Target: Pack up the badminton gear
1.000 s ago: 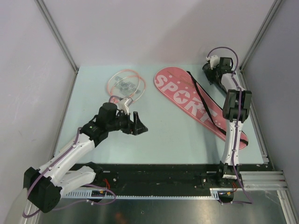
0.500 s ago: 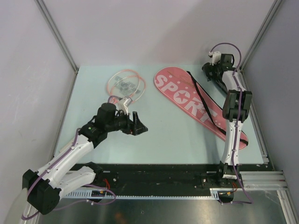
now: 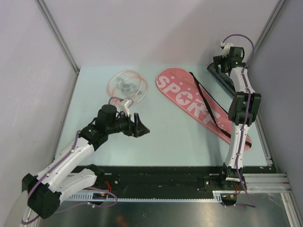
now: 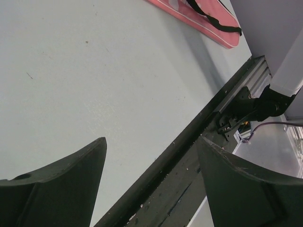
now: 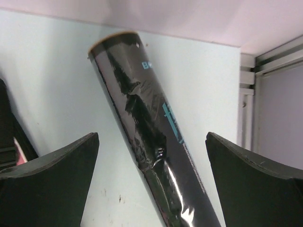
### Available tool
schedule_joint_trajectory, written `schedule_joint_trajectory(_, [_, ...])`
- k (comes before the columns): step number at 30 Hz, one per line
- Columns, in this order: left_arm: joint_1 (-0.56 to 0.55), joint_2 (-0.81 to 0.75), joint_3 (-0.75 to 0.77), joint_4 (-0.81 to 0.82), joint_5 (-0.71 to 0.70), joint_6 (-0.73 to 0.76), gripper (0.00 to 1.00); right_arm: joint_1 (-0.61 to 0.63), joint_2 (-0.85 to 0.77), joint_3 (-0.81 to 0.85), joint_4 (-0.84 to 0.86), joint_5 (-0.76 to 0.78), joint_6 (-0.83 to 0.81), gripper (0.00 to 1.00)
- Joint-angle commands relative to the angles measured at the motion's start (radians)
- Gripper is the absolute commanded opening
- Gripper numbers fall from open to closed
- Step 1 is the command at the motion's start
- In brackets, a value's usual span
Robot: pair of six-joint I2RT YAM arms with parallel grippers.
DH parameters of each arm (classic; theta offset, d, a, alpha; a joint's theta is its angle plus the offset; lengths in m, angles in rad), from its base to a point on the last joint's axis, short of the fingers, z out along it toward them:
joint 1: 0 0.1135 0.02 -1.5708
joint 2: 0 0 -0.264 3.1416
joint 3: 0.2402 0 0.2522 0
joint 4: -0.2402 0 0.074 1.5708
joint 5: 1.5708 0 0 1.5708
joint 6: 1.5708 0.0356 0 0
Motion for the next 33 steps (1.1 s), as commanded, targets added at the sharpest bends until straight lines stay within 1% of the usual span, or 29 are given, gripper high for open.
schedule_joint_trajectory(1, [-0.007, -0.032, 0.022, 0.030, 0.022, -0.005, 0.82, -0.028, -0.109, 0.002, 0.012, 0.017, 0.067, 1.00])
schedule_joint_trajectory(2, [-0.007, -0.032, 0.021, 0.030, 0.022, -0.005, 0.82, -0.034, -0.112, 0.001, 0.011, 0.008, 0.100, 1.00])
schedule_joint_trajectory(10, [-0.005, -0.019, 0.033, 0.030, 0.029, -0.003, 0.82, -0.049, -0.119, -0.012, -0.012, -0.119, 0.188, 1.00])
schedule_joint_trajectory(13, [-0.005, -0.025, 0.031, 0.030, 0.032, 0.000, 0.82, -0.084, -0.086, -0.001, -0.006, -0.099, 0.220, 1.00])
schedule_joint_trajectory(15, [-0.007, -0.026, 0.030, 0.030, 0.037, 0.001, 0.82, -0.107, -0.064, -0.004, 0.035, -0.113, 0.195, 0.99])
schedule_joint_trajectory(16, [-0.007, -0.026, 0.030, 0.030, 0.040, 0.003, 0.82, -0.112, -0.023, 0.016, 0.025, -0.139, 0.150, 0.98])
schedule_joint_trajectory(18, [-0.005, -0.022, 0.030, 0.030, 0.040, 0.006, 0.82, -0.124, 0.023, 0.098, -0.026, -0.154, 0.145, 0.98])
schedule_joint_trajectory(20, [-0.005, -0.016, 0.034, 0.030, 0.042, 0.009, 0.82, -0.132, 0.062, 0.123, -0.041, -0.204, 0.168, 0.97])
schedule_joint_trajectory(23, [-0.007, -0.005, 0.042, 0.030, 0.043, 0.010, 0.82, -0.130, 0.040, 0.079, -0.006, -0.237, 0.199, 0.96])
schedule_joint_trajectory(24, [-0.008, 0.000, 0.044, 0.030, 0.042, 0.010, 0.82, -0.115, 0.024, 0.026, 0.011, -0.218, 0.199, 0.97])
schedule_joint_trajectory(26, [-0.007, 0.003, 0.044, 0.030, 0.040, 0.010, 0.82, -0.088, -0.036, -0.016, 0.023, -0.156, 0.182, 0.97])
schedule_joint_trajectory(27, [-0.007, 0.003, 0.040, 0.030, 0.036, 0.009, 0.82, -0.062, -0.059, -0.047, 0.017, -0.074, 0.182, 0.98])
schedule_joint_trajectory(29, [-0.007, 0.001, 0.036, 0.030, 0.033, 0.001, 0.82, -0.042, -0.142, -0.100, 0.031, 0.000, 0.202, 0.99])
schedule_joint_trajectory(30, [-0.008, 0.001, 0.036, 0.030, 0.031, 0.000, 0.82, -0.026, -0.170, -0.155, 0.043, 0.067, 0.211, 1.00])
schedule_joint_trajectory(33, [-0.008, -0.002, 0.036, 0.031, 0.034, -0.005, 0.82, -0.011, -0.256, -0.214, 0.046, 0.140, 0.251, 1.00])
